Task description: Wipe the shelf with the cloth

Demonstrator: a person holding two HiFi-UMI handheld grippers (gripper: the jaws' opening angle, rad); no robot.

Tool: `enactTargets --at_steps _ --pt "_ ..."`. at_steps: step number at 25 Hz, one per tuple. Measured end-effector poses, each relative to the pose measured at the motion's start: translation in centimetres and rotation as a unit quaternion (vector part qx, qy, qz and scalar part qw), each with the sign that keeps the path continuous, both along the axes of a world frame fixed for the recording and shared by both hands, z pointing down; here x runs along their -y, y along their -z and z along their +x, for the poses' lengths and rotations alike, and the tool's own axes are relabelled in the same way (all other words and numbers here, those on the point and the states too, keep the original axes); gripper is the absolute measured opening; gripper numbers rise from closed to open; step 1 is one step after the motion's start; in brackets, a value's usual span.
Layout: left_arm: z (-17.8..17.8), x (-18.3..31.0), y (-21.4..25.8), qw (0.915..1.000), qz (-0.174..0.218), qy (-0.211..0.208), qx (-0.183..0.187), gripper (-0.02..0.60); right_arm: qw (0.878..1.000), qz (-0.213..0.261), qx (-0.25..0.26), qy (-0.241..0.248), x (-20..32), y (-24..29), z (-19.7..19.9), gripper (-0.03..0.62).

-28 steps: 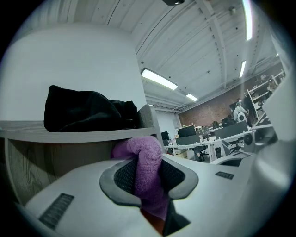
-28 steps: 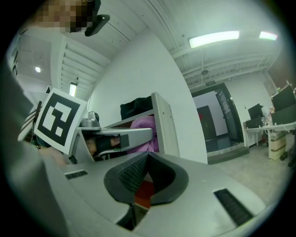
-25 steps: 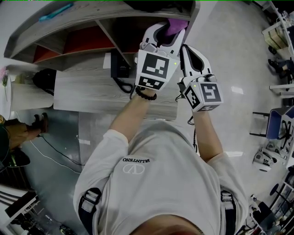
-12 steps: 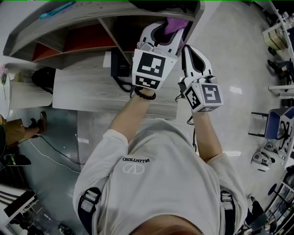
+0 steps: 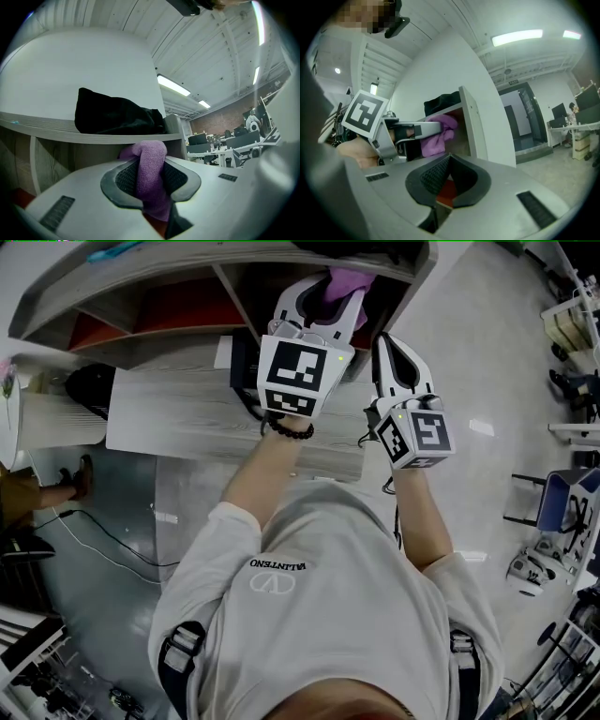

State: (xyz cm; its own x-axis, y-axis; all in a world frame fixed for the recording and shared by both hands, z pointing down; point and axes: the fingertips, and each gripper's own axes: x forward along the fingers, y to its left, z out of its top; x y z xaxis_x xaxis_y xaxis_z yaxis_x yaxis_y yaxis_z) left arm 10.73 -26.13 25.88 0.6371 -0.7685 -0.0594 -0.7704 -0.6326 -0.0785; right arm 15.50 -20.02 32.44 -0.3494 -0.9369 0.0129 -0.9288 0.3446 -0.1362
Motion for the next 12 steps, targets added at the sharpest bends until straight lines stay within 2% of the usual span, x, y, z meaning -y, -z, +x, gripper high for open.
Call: enactTargets --at_steps 12 --pt "-2.8 0.1 0.2 0.9996 0.001 0.027 0.0 0.101 1.0 0.007 0.004 0.027 0.8 0.8 -2.8 -0.002"
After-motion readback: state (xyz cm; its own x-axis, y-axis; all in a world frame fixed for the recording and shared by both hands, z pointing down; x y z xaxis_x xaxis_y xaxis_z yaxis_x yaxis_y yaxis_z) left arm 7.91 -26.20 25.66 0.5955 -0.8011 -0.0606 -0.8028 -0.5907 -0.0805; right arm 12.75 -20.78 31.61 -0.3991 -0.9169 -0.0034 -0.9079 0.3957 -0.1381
